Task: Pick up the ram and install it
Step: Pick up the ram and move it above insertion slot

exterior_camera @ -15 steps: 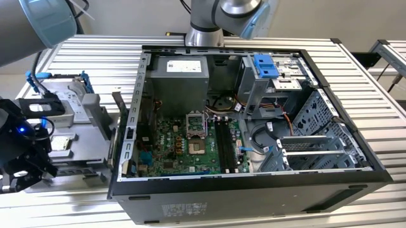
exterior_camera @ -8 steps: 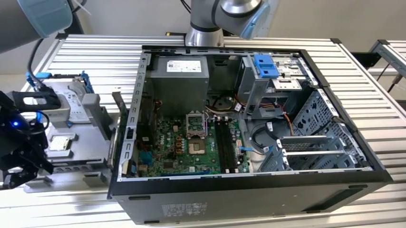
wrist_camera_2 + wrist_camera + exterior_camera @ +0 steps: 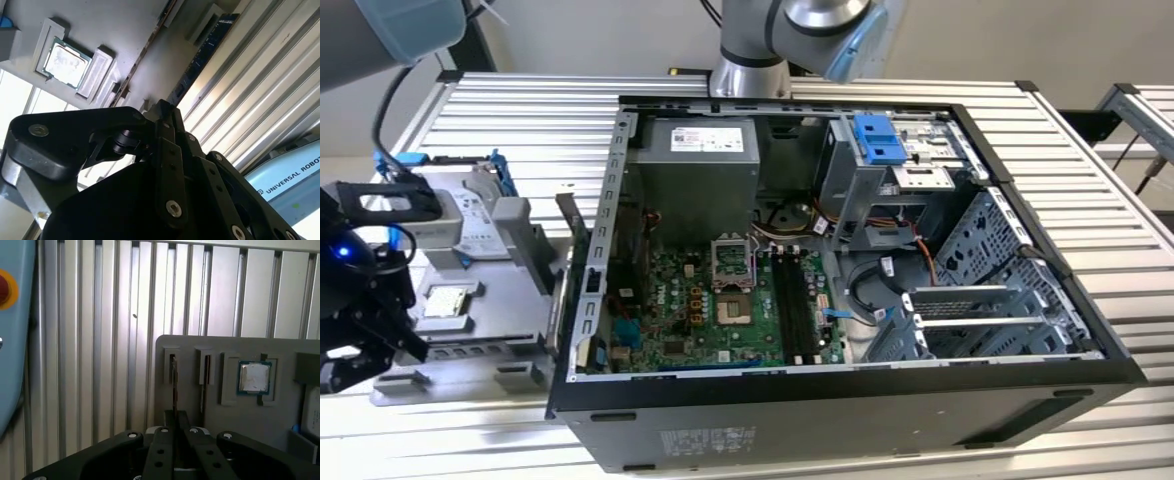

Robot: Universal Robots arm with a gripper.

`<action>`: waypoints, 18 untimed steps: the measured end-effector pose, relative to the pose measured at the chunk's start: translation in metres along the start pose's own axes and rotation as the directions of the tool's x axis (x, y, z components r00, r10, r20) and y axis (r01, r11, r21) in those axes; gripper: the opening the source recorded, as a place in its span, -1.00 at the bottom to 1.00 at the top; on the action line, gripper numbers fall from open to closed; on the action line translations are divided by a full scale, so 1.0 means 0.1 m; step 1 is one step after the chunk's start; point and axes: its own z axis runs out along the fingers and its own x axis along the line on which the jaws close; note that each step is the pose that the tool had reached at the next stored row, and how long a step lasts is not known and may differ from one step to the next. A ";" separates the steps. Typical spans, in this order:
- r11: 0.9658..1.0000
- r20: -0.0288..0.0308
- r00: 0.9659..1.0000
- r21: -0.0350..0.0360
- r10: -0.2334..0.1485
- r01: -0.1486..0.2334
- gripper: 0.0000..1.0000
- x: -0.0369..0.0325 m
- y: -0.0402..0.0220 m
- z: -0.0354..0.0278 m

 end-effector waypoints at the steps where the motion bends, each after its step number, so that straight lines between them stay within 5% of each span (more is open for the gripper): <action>1: 1.000 0.000 1.000 0.000 0.000 0.000 -1.00 0.000 0.000 -0.015; 18: 1.000 0.000 1.000 0.000 0.000 0.000 -1.00 -0.008 -0.004 -0.275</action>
